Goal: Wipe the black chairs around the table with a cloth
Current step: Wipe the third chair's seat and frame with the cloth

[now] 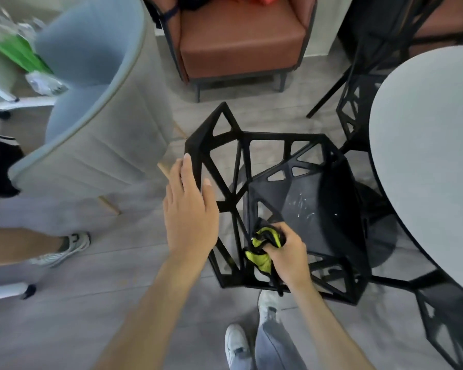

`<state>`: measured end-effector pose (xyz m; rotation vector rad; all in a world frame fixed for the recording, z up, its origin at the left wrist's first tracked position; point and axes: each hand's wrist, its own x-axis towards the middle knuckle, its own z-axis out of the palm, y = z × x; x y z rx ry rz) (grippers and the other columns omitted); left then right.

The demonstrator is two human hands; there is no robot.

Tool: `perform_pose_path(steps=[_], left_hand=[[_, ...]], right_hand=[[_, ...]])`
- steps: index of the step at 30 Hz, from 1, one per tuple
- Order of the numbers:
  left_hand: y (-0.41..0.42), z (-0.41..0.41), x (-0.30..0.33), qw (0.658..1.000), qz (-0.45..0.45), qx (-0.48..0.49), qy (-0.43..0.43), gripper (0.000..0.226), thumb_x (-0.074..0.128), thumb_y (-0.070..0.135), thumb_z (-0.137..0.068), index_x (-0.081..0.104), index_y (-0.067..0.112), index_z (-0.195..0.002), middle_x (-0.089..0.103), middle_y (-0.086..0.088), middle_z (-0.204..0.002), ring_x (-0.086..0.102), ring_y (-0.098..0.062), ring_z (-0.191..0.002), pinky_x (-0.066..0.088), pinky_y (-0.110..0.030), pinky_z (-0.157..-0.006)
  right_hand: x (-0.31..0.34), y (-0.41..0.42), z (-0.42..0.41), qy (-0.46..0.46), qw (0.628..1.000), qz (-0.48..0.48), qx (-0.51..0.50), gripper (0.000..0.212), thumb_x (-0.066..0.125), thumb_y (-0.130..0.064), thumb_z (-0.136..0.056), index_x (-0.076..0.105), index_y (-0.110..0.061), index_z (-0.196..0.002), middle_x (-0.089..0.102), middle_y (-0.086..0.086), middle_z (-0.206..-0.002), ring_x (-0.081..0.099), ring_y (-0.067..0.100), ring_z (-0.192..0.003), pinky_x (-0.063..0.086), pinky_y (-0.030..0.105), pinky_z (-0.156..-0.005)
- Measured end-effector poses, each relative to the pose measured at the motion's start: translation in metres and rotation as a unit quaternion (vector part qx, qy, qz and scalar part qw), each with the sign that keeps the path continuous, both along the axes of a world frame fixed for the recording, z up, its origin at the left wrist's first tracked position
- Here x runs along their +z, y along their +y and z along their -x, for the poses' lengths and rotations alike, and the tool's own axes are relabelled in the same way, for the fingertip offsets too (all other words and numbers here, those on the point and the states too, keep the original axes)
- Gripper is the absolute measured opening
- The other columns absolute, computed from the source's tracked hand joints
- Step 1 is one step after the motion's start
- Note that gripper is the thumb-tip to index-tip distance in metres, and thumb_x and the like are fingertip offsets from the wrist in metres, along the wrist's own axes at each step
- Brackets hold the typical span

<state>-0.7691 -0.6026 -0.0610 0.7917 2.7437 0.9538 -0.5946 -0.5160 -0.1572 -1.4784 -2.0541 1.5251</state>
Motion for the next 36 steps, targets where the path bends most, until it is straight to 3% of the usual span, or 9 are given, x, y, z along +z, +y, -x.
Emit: perform_pose_path(steps=[4,11,14,17,20,23,26,29,36], left_hand=[[0.001,-0.013,-0.011,0.998,-0.041,0.041,0.040,0.053,0.035,0.026,-0.111,0.027,0.014,-0.162,0.030,-0.002,-0.166,0.030,-0.017,-0.151,0.020,-0.025,-0.120],[0.002,-0.009,-0.021,0.994,-0.057,0.040,0.090,0.045,0.029,0.023,-0.114,0.037,0.018,-0.158,0.032,-0.001,-0.164,0.036,-0.017,-0.148,0.031,-0.026,-0.111],[0.003,-0.002,-0.022,0.993,-0.065,0.038,0.090,0.044,0.033,0.026,-0.114,0.038,0.019,-0.157,0.035,0.001,-0.163,0.035,-0.015,-0.148,0.030,-0.024,-0.110],[0.006,0.013,-0.021,0.993,-0.062,0.027,0.093,0.045,0.036,0.032,-0.113,0.038,0.020,-0.156,0.035,0.003,-0.163,0.038,-0.014,-0.145,0.031,-0.026,-0.109],[0.013,0.041,-0.022,0.994,-0.054,0.000,0.096,0.047,0.036,0.038,-0.112,0.036,0.021,-0.156,0.033,0.003,-0.163,0.041,-0.016,-0.142,0.036,-0.033,-0.112],[0.023,0.072,-0.021,0.993,-0.030,-0.030,0.106,0.053,0.038,0.044,-0.110,0.033,0.021,-0.158,0.030,0.003,-0.165,0.041,-0.020,-0.144,0.037,-0.037,-0.116],[0.033,0.096,-0.020,0.993,-0.033,-0.055,0.099,0.061,0.038,0.053,-0.107,0.034,0.020,-0.158,0.031,0.001,-0.164,0.038,-0.020,-0.146,0.033,-0.033,-0.116],[0.040,0.111,-0.017,0.992,-0.051,-0.070,0.093,0.064,0.040,0.055,-0.105,0.036,0.018,-0.157,0.036,-0.001,-0.161,0.037,-0.018,-0.147,0.033,-0.043,-0.122],[0.035,0.134,-0.012,0.989,-0.040,-0.102,0.096,0.067,0.043,0.059,-0.103,0.034,0.021,-0.157,0.037,0.000,-0.158,0.040,-0.019,-0.142,0.035,-0.042,-0.119]], right_hand=[[-0.022,-0.018,-0.012,-0.021,1.000,0.017,-0.005,0.036,0.077,-0.003,-0.085,0.068,-0.033,-0.104,0.072,-0.016,-0.095,0.065,-0.005,-0.091,0.051,0.013,-0.085],[-0.046,-0.045,-0.024,0.010,0.999,-0.002,-0.034,0.033,0.071,-0.003,-0.089,0.065,-0.027,-0.110,0.069,-0.015,-0.101,0.063,-0.005,-0.098,0.046,0.008,-0.083],[-0.054,-0.037,-0.034,-0.016,0.999,-0.025,-0.019,0.034,0.069,-0.005,-0.091,0.062,-0.031,-0.112,0.067,-0.012,-0.108,0.063,0.000,-0.102,0.050,0.017,-0.089],[-0.063,-0.020,-0.055,-0.119,0.987,-0.103,0.027,0.036,0.072,-0.008,-0.091,0.059,-0.028,-0.118,0.061,-0.011,-0.109,0.058,0.007,-0.102,0.052,0.026,-0.089],[-0.078,0.001,-0.085,-0.270,0.926,-0.224,0.140,0.045,0.079,-0.013,-0.083,0.060,-0.024,-0.122,0.062,-0.002,-0.110,0.061,0.025,-0.103,0.056,0.045,-0.081],[-0.093,0.025,-0.116,-0.370,0.891,-0.199,0.172,0.048,0.072,-0.019,-0.090,0.055,-0.027,-0.134,0.064,0.000,-0.116,0.061,0.029,-0.110,0.055,0.047,-0.085],[-0.096,0.034,-0.130,-0.327,0.927,-0.117,0.144,0.040,0.064,-0.021,-0.096,0.053,-0.028,-0.133,0.065,0.000,-0.105,0.067,0.027,-0.102,0.056,0.041,-0.081],[-0.092,0.014,-0.123,-0.291,0.938,-0.130,0.137,0.036,0.067,-0.020,-0.096,0.054,-0.024,-0.129,0.064,-0.001,-0.090,0.071,0.029,-0.091,0.044,0.032,-0.066],[-0.095,-0.008,-0.108,-0.279,0.944,-0.116,0.132,0.033,0.065,-0.024,-0.097,0.050,-0.022,-0.126,0.059,-0.005,-0.081,0.072,0.032,-0.090,0.048,0.038,-0.070]])
